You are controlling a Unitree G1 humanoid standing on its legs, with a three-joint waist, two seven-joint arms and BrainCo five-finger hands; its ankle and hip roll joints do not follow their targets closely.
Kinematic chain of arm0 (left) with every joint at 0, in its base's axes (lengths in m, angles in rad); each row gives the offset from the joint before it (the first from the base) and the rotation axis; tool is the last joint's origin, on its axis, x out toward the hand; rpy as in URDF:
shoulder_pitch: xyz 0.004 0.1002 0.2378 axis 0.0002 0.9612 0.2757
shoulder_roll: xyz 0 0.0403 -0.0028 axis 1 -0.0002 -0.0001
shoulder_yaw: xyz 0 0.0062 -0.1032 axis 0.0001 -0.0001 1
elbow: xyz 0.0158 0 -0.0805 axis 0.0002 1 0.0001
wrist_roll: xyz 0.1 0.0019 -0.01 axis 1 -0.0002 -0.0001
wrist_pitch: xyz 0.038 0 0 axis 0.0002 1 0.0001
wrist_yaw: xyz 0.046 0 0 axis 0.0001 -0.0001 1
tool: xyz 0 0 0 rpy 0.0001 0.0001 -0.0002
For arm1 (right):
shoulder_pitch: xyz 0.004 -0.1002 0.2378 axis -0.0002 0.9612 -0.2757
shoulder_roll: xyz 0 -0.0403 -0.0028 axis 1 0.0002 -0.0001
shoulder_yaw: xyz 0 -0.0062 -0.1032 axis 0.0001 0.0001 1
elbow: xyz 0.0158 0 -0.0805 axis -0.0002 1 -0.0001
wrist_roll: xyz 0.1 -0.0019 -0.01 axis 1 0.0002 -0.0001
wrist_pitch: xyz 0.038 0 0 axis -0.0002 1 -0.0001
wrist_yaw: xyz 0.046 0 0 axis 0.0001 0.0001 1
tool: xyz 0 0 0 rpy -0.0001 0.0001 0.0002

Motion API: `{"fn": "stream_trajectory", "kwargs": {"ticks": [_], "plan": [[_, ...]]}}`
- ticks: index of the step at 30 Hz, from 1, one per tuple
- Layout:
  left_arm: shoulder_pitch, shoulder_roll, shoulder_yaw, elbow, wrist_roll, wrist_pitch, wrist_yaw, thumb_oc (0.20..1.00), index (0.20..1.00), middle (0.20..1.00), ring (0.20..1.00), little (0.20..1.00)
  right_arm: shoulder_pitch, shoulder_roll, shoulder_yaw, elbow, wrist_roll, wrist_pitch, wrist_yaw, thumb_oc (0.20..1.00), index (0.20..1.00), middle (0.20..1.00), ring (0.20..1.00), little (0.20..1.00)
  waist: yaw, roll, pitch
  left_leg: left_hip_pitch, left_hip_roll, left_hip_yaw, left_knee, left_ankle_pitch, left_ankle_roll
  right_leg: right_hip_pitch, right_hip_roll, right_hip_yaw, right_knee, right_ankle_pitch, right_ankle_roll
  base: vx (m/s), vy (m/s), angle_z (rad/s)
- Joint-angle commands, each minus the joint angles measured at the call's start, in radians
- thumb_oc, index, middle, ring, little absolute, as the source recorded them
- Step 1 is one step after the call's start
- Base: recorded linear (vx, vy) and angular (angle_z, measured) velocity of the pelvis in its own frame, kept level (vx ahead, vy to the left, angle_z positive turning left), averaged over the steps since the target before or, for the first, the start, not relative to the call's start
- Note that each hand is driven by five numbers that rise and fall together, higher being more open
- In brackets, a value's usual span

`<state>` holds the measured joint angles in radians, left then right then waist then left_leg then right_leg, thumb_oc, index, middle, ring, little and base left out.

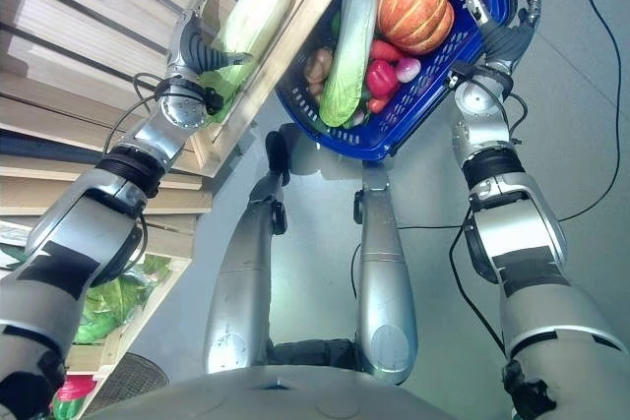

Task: Pick up fruits and vegetables into the basket

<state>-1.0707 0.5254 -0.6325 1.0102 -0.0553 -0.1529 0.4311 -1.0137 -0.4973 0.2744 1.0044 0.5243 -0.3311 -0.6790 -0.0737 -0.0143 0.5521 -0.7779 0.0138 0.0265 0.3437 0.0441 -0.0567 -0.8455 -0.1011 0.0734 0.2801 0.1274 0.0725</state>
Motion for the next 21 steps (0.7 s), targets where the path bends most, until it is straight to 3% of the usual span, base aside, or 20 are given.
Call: {"fn": "stream_trajectory", "kwargs": {"ticks": [1,10,19,21], "plan": [[-0.006,0.005,0.040,0.049,-0.048,0.004,-0.036,1.000,1.000,1.000,1.000,1.000,0.033,-0.076,-0.022,-0.033,-0.048,-0.087,-0.094,1.000,1.000,1.000,1.000,1.000,-0.032,0.065,-0.032,0.020,-0.011,0.009,-0.047,-0.019,-0.001,0.041,0.039,-0.068,0.069,-0.091,0.012,0.01,0.041,-0.10],[-0.037,-0.010,0.015,0.186,-0.075,0.033,-0.107,1.000,1.000,1.000,1.000,1.000,0.060,-0.086,-0.068,0.081,0.022,-0.126,-0.081,1.000,1.000,1.000,1.000,1.000,-0.051,0.059,-0.032,0.014,-0.003,0.024,-0.049,-0.025,0.001,0.037,0.039,-0.064,0.056,-0.093,0.010,0.00,0.008,-0.01],[-0.062,-0.001,0.039,0.292,-0.100,0.069,-0.158,1.000,1.000,1.000,1.000,1.000,0.061,-0.082,-0.059,0.089,0.049,-0.127,-0.046,1.000,1.000,1.000,1.000,1.000,-0.063,0.047,-0.032,0.002,0.004,0.027,-0.048,-0.027,-0.001,0.023,0.042,-0.061,0.057,-0.098,0.009,0.00,0.001,-0.02],[-0.059,-0.001,0.048,0.316,-0.100,0.067,-0.174,1.000,1.000,1.000,1.000,1.000,0.065,-0.071,-0.066,0.104,0.115,-0.121,-0.012,1.000,1.000,1.000,1.000,1.000,-0.063,0.047,-0.032,-0.001,0.006,0.027,-0.048,-0.026,-0.002,0.021,0.043,-0.061,0.058,-0.102,0.007,0.00,0.006,-0.06]]}}
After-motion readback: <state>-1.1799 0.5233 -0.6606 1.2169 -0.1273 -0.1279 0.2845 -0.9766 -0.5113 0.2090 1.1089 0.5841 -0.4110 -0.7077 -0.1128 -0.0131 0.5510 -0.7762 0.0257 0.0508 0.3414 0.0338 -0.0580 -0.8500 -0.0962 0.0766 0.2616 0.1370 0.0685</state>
